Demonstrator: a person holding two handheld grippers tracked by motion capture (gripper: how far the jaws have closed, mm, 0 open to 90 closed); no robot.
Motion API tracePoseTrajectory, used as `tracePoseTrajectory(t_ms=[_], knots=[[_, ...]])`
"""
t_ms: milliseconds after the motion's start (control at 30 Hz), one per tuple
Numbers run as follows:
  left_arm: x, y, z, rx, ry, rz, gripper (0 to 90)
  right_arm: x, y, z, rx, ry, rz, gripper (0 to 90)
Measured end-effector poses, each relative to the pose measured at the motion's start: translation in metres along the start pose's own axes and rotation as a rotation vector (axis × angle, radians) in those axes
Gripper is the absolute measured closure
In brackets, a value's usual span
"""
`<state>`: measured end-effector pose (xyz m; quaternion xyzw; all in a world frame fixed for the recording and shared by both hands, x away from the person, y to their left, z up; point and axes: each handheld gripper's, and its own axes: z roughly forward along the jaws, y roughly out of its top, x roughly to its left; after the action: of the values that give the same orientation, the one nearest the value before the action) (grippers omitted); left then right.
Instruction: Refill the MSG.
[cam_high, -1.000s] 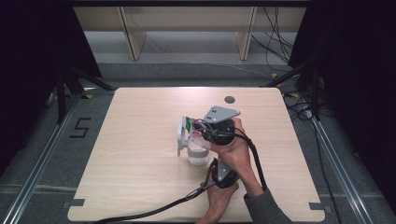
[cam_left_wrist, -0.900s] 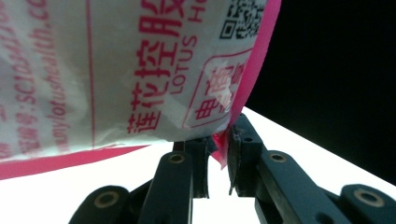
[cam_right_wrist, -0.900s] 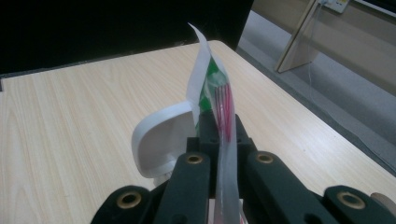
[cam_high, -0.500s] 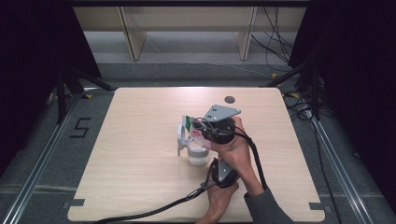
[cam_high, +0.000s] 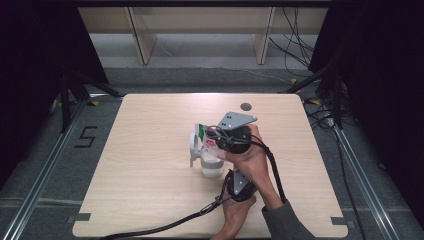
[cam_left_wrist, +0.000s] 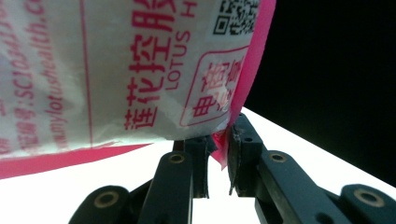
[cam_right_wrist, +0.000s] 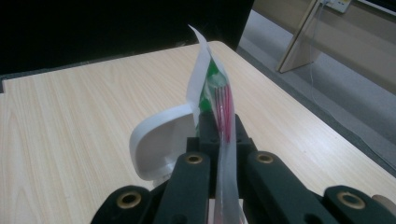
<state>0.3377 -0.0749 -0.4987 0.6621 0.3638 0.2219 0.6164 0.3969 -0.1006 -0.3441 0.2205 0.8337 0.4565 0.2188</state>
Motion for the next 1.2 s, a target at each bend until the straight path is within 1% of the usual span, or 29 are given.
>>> tracePoseTrajectory(t_ms=[67,133,167,200,233,367,433,467,500,533,567,733,800,833,900,933,1100,1133,1167,1200], knots=[[0.0004,0.0001,-0.0001,0.000,0.001,0.002,79.2,-0.0012,0.0004,-0.0004,-0.011,-0.014,-0.015,89.5],[0.0006,0.0000,-0.0001,0.001,0.000,0.001,79.2,-0.0017,0.0006,-0.0007,-0.008,-0.011,-0.017,89.5],[0.0008,-0.0003,-0.0002,0.003,0.000,0.002,79.2,-0.0002,0.0001,0.0001,-0.004,-0.006,-0.001,89.5],[0.0008,-0.0004,-0.0001,0.003,-0.001,0.002,79.2,-0.0003,0.0001,0.0004,0.002,0.001,0.000,89.5],[0.0007,-0.0005,0.0000,0.003,0.000,-0.003,79.2,-0.0010,0.0001,0.0006,0.000,-0.004,-0.013,89.5],[0.0012,0.0002,0.0000,0.004,-0.005,-0.003,79.3,-0.0006,0.0003,0.0009,0.001,-0.001,-0.013,89.5],[0.0012,0.0005,0.0002,-0.001,-0.004,-0.006,79.2,-0.0001,0.0006,0.0014,-0.005,-0.009,-0.013,89.5],[0.0013,0.0007,0.0003,-0.005,-0.007,-0.013,79.3,-0.0005,0.0011,0.0014,0.002,-0.003,-0.016,89.5],[0.0017,0.0008,0.0001,-0.002,-0.003,-0.008,79.2,-0.0002,0.0014,0.0021,0.001,-0.001,-0.016,89.5],[0.0019,0.0009,0.0001,-0.003,-0.003,-0.008,79.2,-0.0010,0.0020,0.0020,0.005,0.002,-0.026,89.5],[0.0020,0.0009,-0.0001,-0.002,-0.002,-0.007,79.2,0.0000,0.0019,0.0027,0.003,-0.002,-0.016,89.5],[0.0023,0.0006,0.0001,0.000,-0.004,-0.008,79.2,-0.0006,0.0019,0.0032,0.012,0.001,-0.025,89.4],[0.0023,0.0008,-0.0002,-0.001,-0.006,-0.009,79.2,-0.0002,0.0020,0.0029,0.012,-0.001,-0.016,89.4],[0.0023,0.0009,-0.0003,0.000,-0.006,-0.007,79.3,0.0000,0.0019,0.0031,0.002,-0.008,-0.016,89.4],[0.0021,0.0008,-0.0005,-0.001,-0.007,-0.008,79.2,-0.0005,0.0018,0.0026,0.004,-0.001,-0.026,89.4],[0.0018,0.0007,-0.0004,-0.003,-0.006,-0.007,79.3,-0.0004,0.0019,0.0028,-0.002,-0.007,-0.024,89.4],[0.0018,0.0006,-0.0004,-0.004,-0.007,-0.005,79.2,0.0003,0.0015,0.0028,0.001,-0.008,-0.021,89.4],[0.0015,0.0008,-0.0006,-0.007,-0.004,-0.008,79.2,-0.0008,0.0021,0.0028,-0.009,-0.019,-0.049,89.3],[0.0017,0.0009,-0.0007,-0.008,-0.008,-0.009,79.2,0.0003,0.0023,0.0022,-0.006,-0.019,-0.037,89.4],[0.0016,0.0010,-0.0006,-0.007,-0.006,-0.009,79.2,0.0002,0.0025,0.0020,-0.005,-0.024,-0.042,89.4]])
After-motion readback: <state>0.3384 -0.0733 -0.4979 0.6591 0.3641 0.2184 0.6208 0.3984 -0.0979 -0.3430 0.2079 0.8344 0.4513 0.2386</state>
